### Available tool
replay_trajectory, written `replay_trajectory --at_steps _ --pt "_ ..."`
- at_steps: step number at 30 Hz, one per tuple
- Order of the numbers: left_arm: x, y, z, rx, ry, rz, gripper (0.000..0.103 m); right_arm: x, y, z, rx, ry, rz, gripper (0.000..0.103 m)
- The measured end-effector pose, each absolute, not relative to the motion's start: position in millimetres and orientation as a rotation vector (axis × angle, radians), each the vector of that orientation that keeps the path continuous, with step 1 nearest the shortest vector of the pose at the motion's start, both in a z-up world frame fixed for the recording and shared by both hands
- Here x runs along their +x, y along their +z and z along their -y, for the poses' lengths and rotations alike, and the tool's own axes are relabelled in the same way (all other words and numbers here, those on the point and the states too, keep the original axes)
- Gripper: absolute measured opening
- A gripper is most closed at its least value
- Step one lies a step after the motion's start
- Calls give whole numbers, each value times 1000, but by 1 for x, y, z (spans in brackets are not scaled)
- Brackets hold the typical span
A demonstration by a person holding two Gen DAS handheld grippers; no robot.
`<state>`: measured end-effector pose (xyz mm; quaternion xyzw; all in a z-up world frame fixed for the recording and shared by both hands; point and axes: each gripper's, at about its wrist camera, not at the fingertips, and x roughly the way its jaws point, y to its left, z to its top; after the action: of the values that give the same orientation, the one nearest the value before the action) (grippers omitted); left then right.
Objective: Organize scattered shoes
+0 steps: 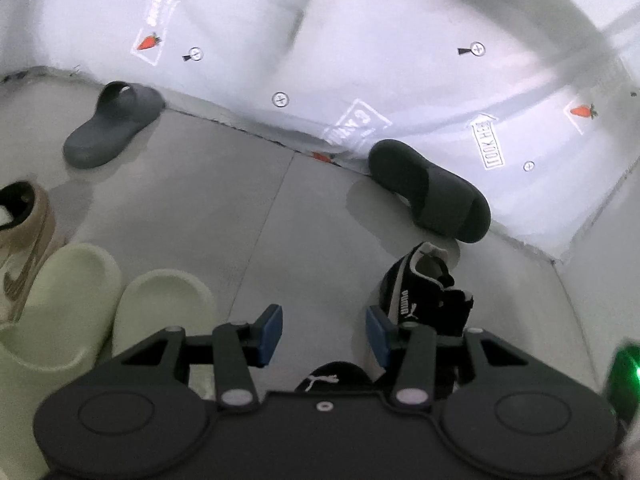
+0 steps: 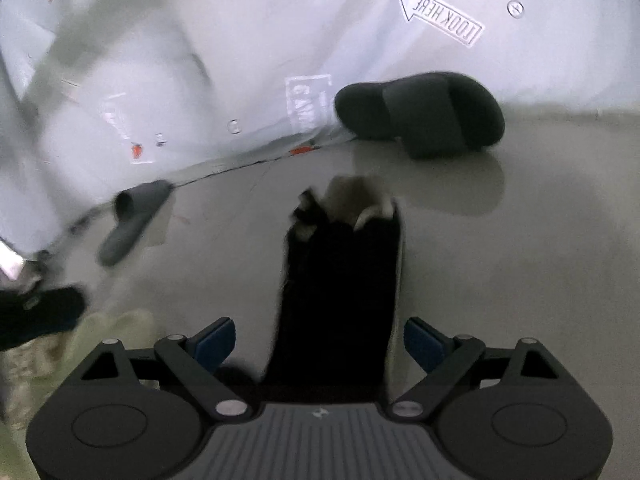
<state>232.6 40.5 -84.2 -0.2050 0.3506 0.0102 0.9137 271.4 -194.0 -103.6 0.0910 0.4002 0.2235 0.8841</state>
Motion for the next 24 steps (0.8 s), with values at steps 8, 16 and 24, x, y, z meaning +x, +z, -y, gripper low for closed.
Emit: replay_trajectory --at_steps 8,16,24 --pt "194 -96 -40 -434 17 -757 47 203 -94 176 158 616 -904 92" --pt "155 -101 -43 -409 -9 -808 47 172 -108 147 64 596 -1010 92" --pt "145 -99 -57 -416 -30 -826 47 160 -118 144 57 484 -1108 92"
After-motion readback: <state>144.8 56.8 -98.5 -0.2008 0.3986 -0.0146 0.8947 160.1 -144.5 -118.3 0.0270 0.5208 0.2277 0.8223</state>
